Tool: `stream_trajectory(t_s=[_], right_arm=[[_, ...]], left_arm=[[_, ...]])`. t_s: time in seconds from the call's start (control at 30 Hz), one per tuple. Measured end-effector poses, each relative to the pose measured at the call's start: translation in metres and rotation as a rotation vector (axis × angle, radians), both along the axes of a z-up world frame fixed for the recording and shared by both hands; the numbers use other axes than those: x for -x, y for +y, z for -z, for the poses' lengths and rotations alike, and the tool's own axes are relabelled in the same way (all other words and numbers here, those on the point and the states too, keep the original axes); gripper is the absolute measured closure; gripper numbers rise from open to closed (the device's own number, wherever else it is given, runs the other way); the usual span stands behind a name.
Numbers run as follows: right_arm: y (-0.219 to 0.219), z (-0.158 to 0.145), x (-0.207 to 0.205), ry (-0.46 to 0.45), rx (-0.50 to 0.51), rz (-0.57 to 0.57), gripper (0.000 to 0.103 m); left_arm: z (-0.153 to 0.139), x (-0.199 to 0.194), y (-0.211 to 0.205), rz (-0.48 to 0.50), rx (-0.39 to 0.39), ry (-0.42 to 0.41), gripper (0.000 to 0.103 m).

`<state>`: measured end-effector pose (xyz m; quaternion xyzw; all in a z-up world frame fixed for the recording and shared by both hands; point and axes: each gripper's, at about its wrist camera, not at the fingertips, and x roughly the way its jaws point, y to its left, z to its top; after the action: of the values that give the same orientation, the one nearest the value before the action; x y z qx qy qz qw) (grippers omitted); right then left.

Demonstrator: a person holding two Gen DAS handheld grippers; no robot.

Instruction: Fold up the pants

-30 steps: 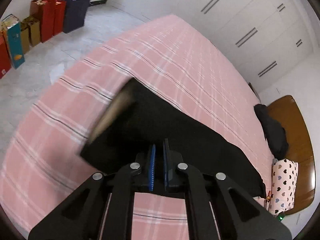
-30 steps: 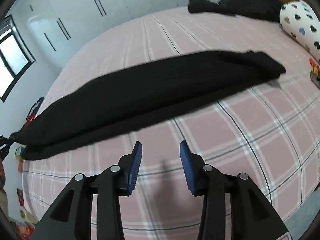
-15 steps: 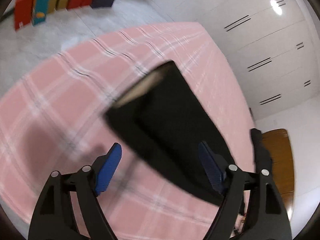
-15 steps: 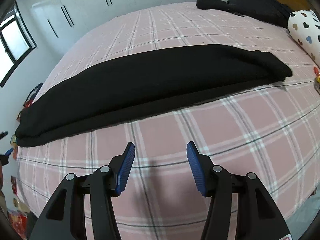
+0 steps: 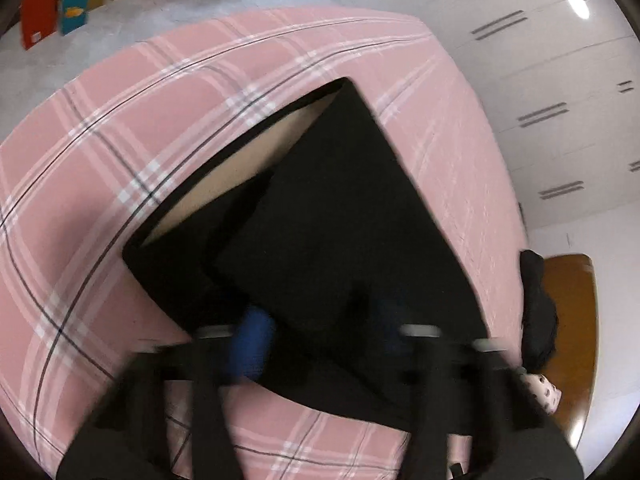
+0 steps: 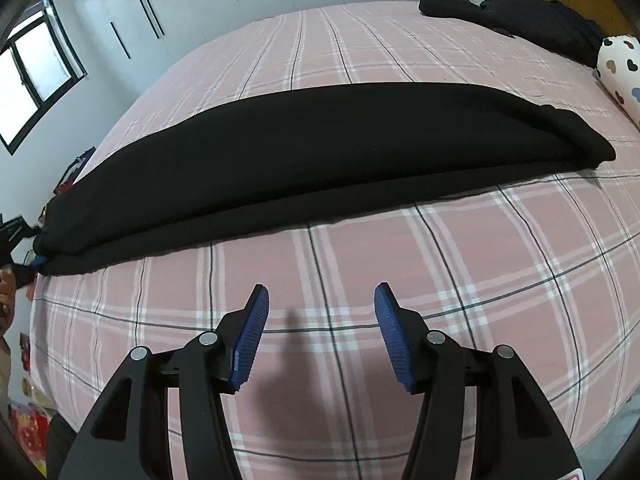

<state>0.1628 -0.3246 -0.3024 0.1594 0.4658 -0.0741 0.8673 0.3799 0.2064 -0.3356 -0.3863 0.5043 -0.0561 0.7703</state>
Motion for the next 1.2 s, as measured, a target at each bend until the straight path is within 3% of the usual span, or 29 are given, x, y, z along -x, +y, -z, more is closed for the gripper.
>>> stream_trajectory(t_s=[0.1,0.17,0.27,0.33,0.37,0.43,0.47,0.5,0.63,0.8,1.0,1.03,1.07,1.1,1.2], right_arm=[[0.001,-0.005,0.001,-0.006,0.041,-0.004,0.049],[-0.003,-0.008,0.005,-0.021,0.065,0.003,0.049],[-0.011,0.0,0.008,-0.008,0.049,0.025,0.049],[-0.015,0.007,0.009,0.021,0.024,0.031,0.049],[-0.017,0.009,0.009,0.028,0.01,0.026,0.049],[-0.019,0.009,0.01,0.02,-0.013,0.004,0.049],[-0.022,0.009,0.01,0.013,-0.026,-0.001,0.049],[-0.026,0.009,0.008,0.008,-0.045,0.002,0.049],[-0.046,0.009,-0.015,-0.043,-0.175,0.038,0.049],[-0.049,0.008,-0.057,-0.085,-0.278,0.029,0.049],[-0.044,0.031,-0.088,-0.037,-0.338,0.082,0.048],[-0.042,0.027,-0.088,-0.054,-0.336,0.08,0.052],[-0.04,0.024,-0.089,-0.072,-0.337,0.068,0.086],[-0.038,0.022,-0.089,-0.085,-0.348,0.056,0.099],[-0.038,0.015,-0.08,-0.113,-0.387,0.075,0.099]], left_arm=[[-0.029,0.017,0.009,0.008,0.002,-0.061,0.097],[-0.041,0.027,0.014,0.033,-0.04,-0.076,0.097],[-0.015,0.022,0.02,0.034,-0.108,-0.005,0.093],[0.004,0.019,0.02,0.032,-0.081,0.068,0.087],[0.006,0.023,0.021,0.004,-0.066,0.07,0.077],[-0.003,0.031,0.022,-0.035,-0.068,0.032,0.046],[-0.008,0.039,0.021,-0.062,-0.09,0.018,0.02],[-0.013,0.047,0.023,-0.093,-0.111,0.004,0.009],[-0.009,0.06,0.033,-0.144,-0.074,0.02,0.008],[0.004,0.059,0.01,-0.142,-0.004,0.037,0.008],[0.006,0.055,-0.006,-0.146,-0.049,0.02,0.008],[0.006,0.055,-0.007,-0.148,-0.042,0.015,0.008],[0.006,0.054,-0.005,-0.149,-0.04,0.016,0.008],[0.006,0.053,-0.004,-0.15,-0.039,0.018,0.008],[0.008,0.051,-0.005,-0.143,-0.041,0.026,0.008]])
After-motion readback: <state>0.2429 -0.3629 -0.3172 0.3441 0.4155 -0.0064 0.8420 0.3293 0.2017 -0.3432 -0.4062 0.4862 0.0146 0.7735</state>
